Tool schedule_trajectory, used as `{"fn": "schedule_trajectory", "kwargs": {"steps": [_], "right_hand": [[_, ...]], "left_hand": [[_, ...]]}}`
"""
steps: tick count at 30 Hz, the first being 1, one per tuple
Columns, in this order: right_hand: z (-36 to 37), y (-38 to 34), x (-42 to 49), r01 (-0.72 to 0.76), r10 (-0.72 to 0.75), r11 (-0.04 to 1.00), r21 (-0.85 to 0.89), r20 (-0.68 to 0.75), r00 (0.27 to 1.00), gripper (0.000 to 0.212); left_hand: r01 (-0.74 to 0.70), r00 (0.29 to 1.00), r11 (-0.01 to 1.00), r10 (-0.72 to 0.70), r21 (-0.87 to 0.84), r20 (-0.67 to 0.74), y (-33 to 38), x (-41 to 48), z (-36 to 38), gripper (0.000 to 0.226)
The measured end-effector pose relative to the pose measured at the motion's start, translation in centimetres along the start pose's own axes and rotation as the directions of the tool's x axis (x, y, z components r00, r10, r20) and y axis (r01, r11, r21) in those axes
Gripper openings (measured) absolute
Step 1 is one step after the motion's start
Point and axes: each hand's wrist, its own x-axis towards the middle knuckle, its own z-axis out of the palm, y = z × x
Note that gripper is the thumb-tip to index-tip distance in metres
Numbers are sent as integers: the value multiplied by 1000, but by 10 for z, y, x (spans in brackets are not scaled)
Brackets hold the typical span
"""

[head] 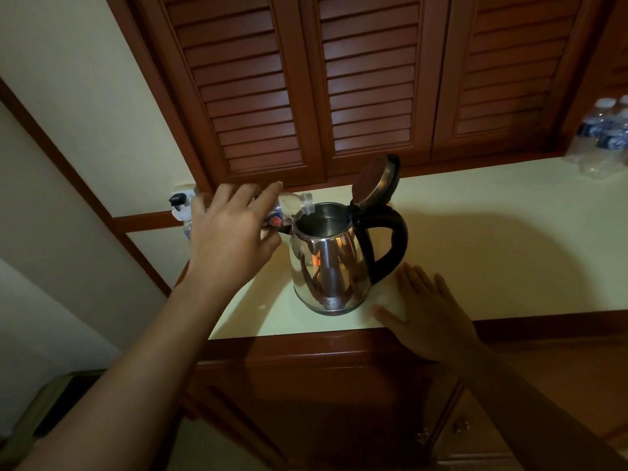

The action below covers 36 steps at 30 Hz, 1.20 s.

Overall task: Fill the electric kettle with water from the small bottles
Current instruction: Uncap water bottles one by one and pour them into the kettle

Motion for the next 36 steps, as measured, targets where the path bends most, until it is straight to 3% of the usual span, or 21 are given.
{"fn": "schedule_trajectory", "kwargs": {"steps": [3, 5, 8, 13, 16, 18, 20, 24, 27, 31, 36], "right_hand": [[-7, 1, 0, 62, -57, 993, 96, -52, 997, 91], [-12, -1, -1, 98, -83, 986, 134, -113, 990, 77], [-15, -5, 0, 159, -135, 974, 160, -149, 980, 52], [-11, 1, 6, 153, -145, 971, 181, -58, 988, 53], [-26, -11, -9, 220, -206, 946, 237, -81, 975, 48], [-38, -20, -23, 272, -227, 883, 381, -159, 961, 36], [-48, -23, -33, 276, -218, 835, 476, -175, 960, 39], [-65, -17, -39, 289, -217, 817, 498, -197, 956, 37], [-80, -10, -44, 287, -219, 825, 487, -194, 956, 35], [-92, 5, -55, 185, -128, 839, 512, -144, 981, 38], [-120, 27, -77, 144, -20, 749, 647, -194, 981, 28]], "left_hand": [[193, 981, 951, -179, -243, 80, 4, -17, -4, 68], [323, 946, 840, -288, -436, 145, 8, -31, -6, 62], [363, 930, 709, -319, -605, 184, 18, -54, -8, 53], [332, 943, 564, -191, -756, 272, 39, -94, -7, 51], [330, 940, 546, -109, -770, 325, 50, -114, 1, 57], [341, 932, 523, -78, -781, 354, 56, -123, 6, 62], [322, 932, 540, -38, -777, 360, 61, -127, 9, 63], [222, 942, 636, 57, -739, 332, 72, -121, 15, 65], [211, 940, 623, 83, -754, 331, 80, -113, 17, 65], [260, 928, 495, 111, -829, 357, 99, -100, 18, 62], [318, 894, 264, 237, -910, 381, 139, -70, 9, 35]]}}
